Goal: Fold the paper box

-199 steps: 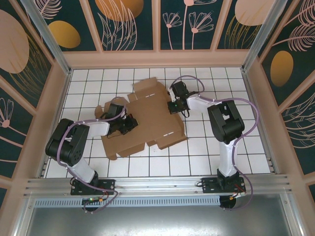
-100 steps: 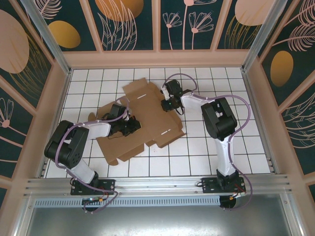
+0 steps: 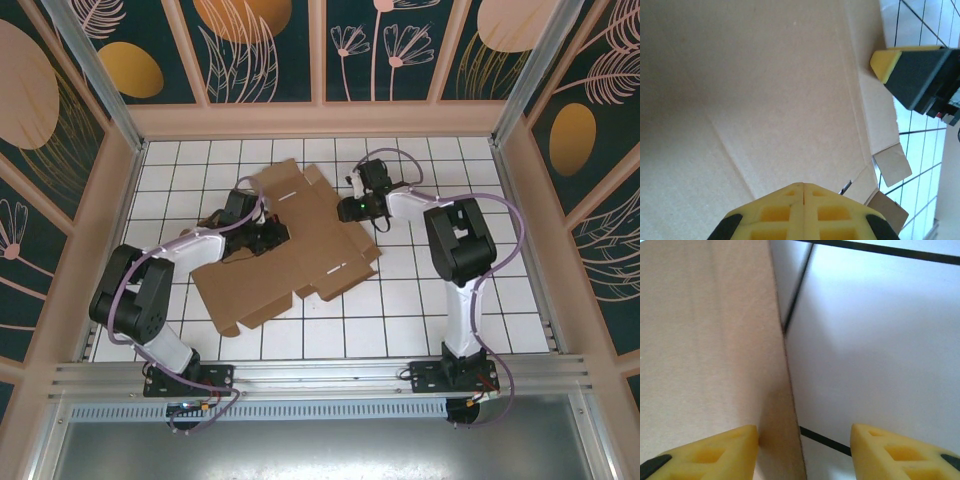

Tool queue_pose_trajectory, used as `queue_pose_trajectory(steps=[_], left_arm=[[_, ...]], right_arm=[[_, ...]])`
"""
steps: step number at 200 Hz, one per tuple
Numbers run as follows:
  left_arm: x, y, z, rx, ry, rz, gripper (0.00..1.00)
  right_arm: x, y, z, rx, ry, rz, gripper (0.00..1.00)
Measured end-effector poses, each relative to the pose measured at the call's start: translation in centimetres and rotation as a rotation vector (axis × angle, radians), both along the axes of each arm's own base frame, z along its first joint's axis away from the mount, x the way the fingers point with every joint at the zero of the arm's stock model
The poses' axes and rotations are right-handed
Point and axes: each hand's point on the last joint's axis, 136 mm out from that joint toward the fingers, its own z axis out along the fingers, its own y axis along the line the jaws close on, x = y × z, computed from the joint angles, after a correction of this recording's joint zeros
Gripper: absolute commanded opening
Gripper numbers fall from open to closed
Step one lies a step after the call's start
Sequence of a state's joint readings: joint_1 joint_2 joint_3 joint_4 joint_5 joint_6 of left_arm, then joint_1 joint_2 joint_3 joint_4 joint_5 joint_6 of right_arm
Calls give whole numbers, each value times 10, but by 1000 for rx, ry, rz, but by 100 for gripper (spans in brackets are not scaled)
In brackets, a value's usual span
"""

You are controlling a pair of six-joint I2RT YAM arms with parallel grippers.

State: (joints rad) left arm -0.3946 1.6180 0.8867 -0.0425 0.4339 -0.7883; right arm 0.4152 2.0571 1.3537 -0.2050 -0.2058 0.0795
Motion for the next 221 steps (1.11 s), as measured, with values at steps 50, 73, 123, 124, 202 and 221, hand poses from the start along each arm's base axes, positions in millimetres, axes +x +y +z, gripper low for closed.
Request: queue_pose_trajectory(steps=[50, 73, 123, 124, 202, 221], left_arm=[[7, 45, 0, 60, -5, 100, 0], [5, 69, -14, 103, 28, 159, 0], [-9, 82, -36, 173, 78, 178, 0], [-10, 83, -37, 175, 80, 179, 0], [-59, 76, -69, 262, 170, 112, 0], [-68, 62, -70, 265, 166, 59, 0]], right_arm=[[-15, -33, 38, -13, -72, -166, 45], [-20, -32, 74, 15, -143, -219, 45], [-78, 46, 70, -4, -125, -71, 6], [-79, 47, 69, -5, -123, -69, 6], [-82, 50, -9, -169, -4, -26, 0], [-65, 49, -8, -170, -18, -49, 0]])
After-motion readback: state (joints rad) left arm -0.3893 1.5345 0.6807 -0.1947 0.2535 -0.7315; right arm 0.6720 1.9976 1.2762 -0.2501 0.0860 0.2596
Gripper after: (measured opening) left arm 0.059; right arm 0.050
